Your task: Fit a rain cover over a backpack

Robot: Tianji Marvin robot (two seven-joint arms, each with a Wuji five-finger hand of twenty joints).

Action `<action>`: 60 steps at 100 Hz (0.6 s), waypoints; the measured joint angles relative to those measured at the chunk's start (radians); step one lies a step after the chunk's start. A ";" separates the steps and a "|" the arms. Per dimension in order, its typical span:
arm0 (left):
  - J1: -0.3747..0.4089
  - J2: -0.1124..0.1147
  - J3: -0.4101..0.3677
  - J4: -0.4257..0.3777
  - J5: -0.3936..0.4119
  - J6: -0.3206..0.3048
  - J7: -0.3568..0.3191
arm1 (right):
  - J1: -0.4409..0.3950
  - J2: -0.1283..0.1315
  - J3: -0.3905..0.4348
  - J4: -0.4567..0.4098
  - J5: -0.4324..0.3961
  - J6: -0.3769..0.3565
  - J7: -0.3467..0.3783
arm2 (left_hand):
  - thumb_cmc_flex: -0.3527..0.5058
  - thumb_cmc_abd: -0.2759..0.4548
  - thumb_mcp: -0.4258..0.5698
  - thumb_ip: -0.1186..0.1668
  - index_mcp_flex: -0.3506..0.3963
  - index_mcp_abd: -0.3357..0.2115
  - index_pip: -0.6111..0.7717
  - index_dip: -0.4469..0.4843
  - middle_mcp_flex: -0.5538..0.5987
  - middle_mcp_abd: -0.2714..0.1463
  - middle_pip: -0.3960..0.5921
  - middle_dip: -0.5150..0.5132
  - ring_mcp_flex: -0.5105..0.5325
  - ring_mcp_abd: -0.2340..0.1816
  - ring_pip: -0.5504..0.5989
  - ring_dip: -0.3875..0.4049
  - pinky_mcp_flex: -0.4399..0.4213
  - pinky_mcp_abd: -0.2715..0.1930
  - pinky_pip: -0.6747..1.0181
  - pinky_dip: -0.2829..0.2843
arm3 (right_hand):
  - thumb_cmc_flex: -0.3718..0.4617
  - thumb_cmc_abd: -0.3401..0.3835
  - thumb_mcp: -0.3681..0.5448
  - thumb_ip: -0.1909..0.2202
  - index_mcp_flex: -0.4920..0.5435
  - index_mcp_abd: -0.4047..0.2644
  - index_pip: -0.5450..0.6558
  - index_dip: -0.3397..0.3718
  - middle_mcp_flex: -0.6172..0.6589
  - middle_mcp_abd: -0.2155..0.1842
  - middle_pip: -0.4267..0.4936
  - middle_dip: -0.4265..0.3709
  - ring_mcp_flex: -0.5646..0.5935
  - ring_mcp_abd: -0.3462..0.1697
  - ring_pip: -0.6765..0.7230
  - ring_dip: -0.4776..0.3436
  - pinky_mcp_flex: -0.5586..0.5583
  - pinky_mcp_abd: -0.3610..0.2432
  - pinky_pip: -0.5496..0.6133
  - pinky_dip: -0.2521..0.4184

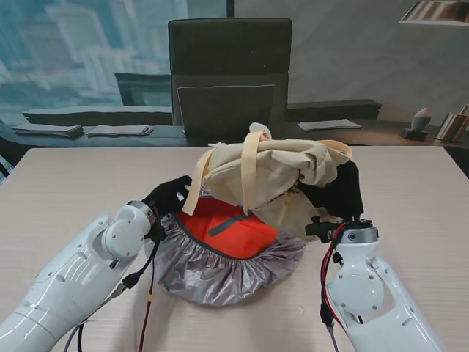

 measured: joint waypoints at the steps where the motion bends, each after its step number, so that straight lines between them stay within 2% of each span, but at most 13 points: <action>1: 0.005 0.000 -0.005 -0.008 -0.001 0.000 -0.001 | -0.001 0.000 -0.001 -0.001 0.008 0.000 0.002 | 0.000 0.000 0.000 0.000 0.007 -0.004 0.007 0.002 0.000 0.003 0.000 0.000 0.001 0.000 0.000 0.000 0.004 0.004 0.000 0.000 | 0.000 0.001 0.000 0.000 0.000 0.000 0.000 0.000 0.000 0.000 0.000 0.000 0.000 0.000 0.000 0.000 0.000 0.000 0.000 0.000; 11: 0.044 0.001 -0.040 -0.087 -0.009 -0.001 -0.007 | -0.003 0.000 -0.010 -0.007 0.038 0.011 0.012 | 0.008 0.000 0.000 0.000 0.032 -0.025 0.044 0.027 0.000 0.016 0.000 0.011 0.010 0.002 0.000 0.013 0.021 0.024 0.000 -0.001 | 0.000 0.002 -0.001 0.000 0.000 0.000 0.000 0.002 0.000 0.000 0.000 0.000 0.000 0.000 0.000 0.000 0.002 0.000 0.000 0.000; 25: 0.064 0.001 -0.064 -0.140 -0.034 -0.004 -0.016 | -0.002 0.000 -0.027 -0.007 0.046 0.029 0.015 | 0.008 -0.007 0.000 0.000 0.136 -0.056 0.086 0.053 0.028 0.018 -0.002 0.012 0.026 0.002 0.000 0.015 0.059 0.039 0.000 -0.011 | 0.000 0.003 -0.001 0.000 0.000 0.000 0.000 0.004 0.000 0.000 0.000 0.000 0.000 0.000 0.000 0.000 0.030 0.000 0.008 0.000; 32: 0.068 0.001 -0.072 -0.156 -0.078 0.020 -0.026 | -0.004 0.000 -0.036 -0.013 0.144 0.029 0.056 | 0.008 -0.014 0.000 0.000 0.185 -0.108 0.120 0.064 0.066 0.018 -0.027 0.012 0.046 0.002 0.000 -0.004 0.093 0.040 0.000 -0.013 | 0.000 0.012 -0.001 0.000 -0.004 0.000 0.000 0.013 -0.012 0.001 0.009 0.001 -0.014 0.000 0.000 0.000 0.048 0.009 0.008 0.000; 38: 0.069 0.001 -0.077 -0.159 -0.074 0.029 -0.036 | -0.010 0.000 -0.041 -0.031 0.262 0.030 0.108 | 0.006 -0.015 0.000 0.000 0.217 -0.148 0.158 0.072 0.080 0.018 -0.041 0.012 0.058 0.002 0.012 -0.039 0.115 0.040 0.002 -0.013 | 0.009 0.013 -0.003 0.000 -0.005 0.000 0.000 0.015 -0.025 0.002 0.017 0.005 -0.021 -0.001 0.000 0.000 0.058 0.010 0.008 0.000; 41: 0.069 0.001 -0.079 -0.159 -0.070 0.029 -0.039 | -0.014 0.000 -0.044 -0.040 0.291 0.033 0.120 | 0.006 -0.015 0.000 0.000 0.230 -0.163 0.176 0.084 0.092 0.019 -0.050 0.012 0.059 0.002 0.033 -0.064 0.119 0.040 0.013 -0.013 | 0.009 0.014 -0.003 -0.001 -0.005 0.000 0.000 0.025 -0.025 0.002 0.017 0.006 -0.021 -0.001 0.000 0.000 0.068 0.010 0.008 0.000; 53: 0.076 -0.003 -0.089 -0.148 -0.098 0.032 -0.017 | -0.015 -0.001 -0.066 -0.048 0.234 0.054 0.103 | -0.005 -0.015 0.000 0.000 0.249 -0.185 0.208 0.113 0.114 0.040 -0.063 0.012 0.059 0.015 0.061 -0.090 0.124 0.039 0.035 -0.013 | 0.010 0.015 -0.003 -0.001 -0.015 -0.002 0.000 0.042 -0.038 0.002 0.028 0.009 -0.029 -0.004 0.001 0.000 0.097 0.010 0.008 0.000; 60: 0.084 -0.010 -0.095 -0.142 -0.138 0.048 0.014 | -0.006 -0.002 -0.088 -0.034 0.249 0.059 0.097 | -0.005 -0.015 -0.001 0.000 0.267 -0.185 0.209 0.114 0.126 0.052 -0.074 0.012 0.061 0.020 0.072 -0.100 0.125 0.039 0.040 -0.013 | 0.010 0.019 -0.003 -0.001 -0.015 -0.007 -0.001 0.064 -0.048 0.002 0.040 0.013 -0.031 -0.008 0.001 0.000 0.115 0.007 0.008 0.000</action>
